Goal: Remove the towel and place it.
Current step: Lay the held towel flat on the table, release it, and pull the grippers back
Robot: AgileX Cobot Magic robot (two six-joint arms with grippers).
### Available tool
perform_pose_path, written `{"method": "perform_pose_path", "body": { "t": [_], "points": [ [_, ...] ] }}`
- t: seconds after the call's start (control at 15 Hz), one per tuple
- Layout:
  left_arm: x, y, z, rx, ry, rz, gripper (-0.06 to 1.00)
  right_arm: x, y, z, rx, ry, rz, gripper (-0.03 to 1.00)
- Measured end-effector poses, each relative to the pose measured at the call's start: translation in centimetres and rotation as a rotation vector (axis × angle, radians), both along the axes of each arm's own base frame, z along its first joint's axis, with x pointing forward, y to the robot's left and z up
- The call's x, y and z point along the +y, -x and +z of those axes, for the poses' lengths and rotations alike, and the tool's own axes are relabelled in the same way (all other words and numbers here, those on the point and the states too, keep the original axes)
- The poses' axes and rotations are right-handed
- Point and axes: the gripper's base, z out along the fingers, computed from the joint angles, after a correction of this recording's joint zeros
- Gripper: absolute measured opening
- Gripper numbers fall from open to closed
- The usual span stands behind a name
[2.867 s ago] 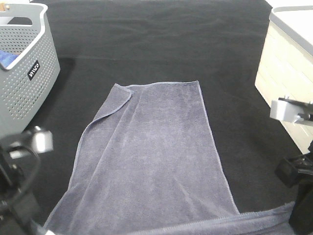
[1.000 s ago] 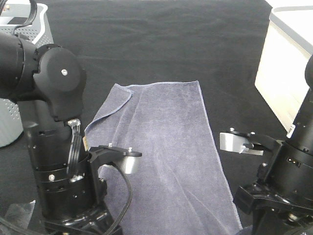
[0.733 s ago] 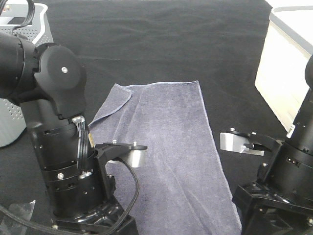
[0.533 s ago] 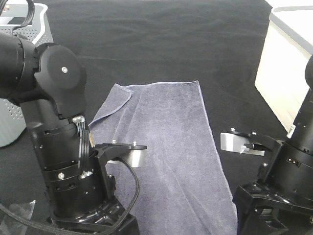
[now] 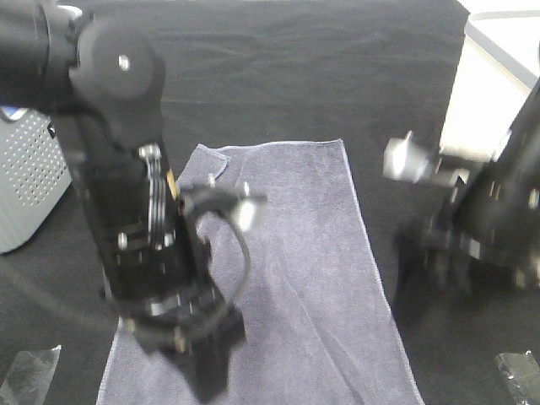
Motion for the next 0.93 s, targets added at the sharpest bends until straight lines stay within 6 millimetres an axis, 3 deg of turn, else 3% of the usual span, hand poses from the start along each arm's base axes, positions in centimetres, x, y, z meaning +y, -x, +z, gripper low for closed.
{"method": "perform_pose_path", "body": {
  "t": [0.27,0.47,0.73,0.8,0.93],
  "points": [
    [3.1,-6.3,1.9,-0.261,-0.054,0.226,0.72,-1.7,-4.3,3.4,-0.2,-0.041,-0.119,0.73],
    [5.3,-9.7,2.9,-0.404,-0.009,0.36,0.92,-1.4,-6.2,5.0,-0.316,-0.065,-0.142,0.73],
    [7.7,-12.2,2.9,-0.501,0.016,0.454,0.99,-0.7,-10.6,3.5,-0.336,-0.055,-0.153,0.73],
    [8.8,-13.9,1.2,-0.522,0.011,0.498,0.99,-0.4,-13.2,2.3,-0.346,-0.034,-0.141,0.73],
    [8.7,-16.0,-1.0,-0.533,0.008,0.515,0.99,-0.1,-16.0,1.8,-0.388,-0.02,-0.132,0.73]
  ]
}}
